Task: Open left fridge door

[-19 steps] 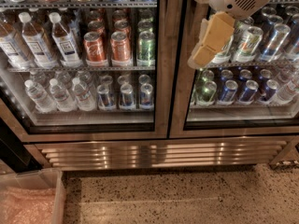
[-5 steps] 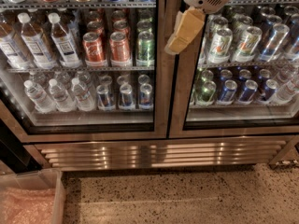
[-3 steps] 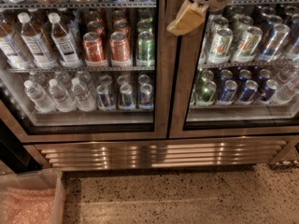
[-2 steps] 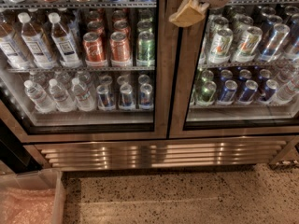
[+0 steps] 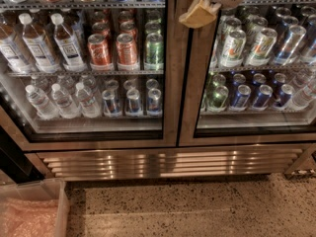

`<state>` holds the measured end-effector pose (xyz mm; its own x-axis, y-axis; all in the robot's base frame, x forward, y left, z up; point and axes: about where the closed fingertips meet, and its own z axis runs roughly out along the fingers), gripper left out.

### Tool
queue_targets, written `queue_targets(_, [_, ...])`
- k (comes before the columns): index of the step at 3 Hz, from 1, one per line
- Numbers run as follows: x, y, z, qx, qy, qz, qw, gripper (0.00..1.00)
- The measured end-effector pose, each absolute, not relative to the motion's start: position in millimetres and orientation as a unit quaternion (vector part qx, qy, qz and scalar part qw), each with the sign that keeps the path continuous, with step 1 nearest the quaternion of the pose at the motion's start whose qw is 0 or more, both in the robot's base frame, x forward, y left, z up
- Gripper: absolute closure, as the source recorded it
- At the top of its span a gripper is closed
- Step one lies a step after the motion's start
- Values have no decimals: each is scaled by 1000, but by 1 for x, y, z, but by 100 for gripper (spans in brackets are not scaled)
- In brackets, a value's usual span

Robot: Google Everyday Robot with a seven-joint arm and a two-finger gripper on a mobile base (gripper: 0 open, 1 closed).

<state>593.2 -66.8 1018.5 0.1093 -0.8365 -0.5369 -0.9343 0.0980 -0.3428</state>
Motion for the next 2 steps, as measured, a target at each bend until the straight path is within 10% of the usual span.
queue_targets(2, [595,-69,1021,-666,665,77,330,100])
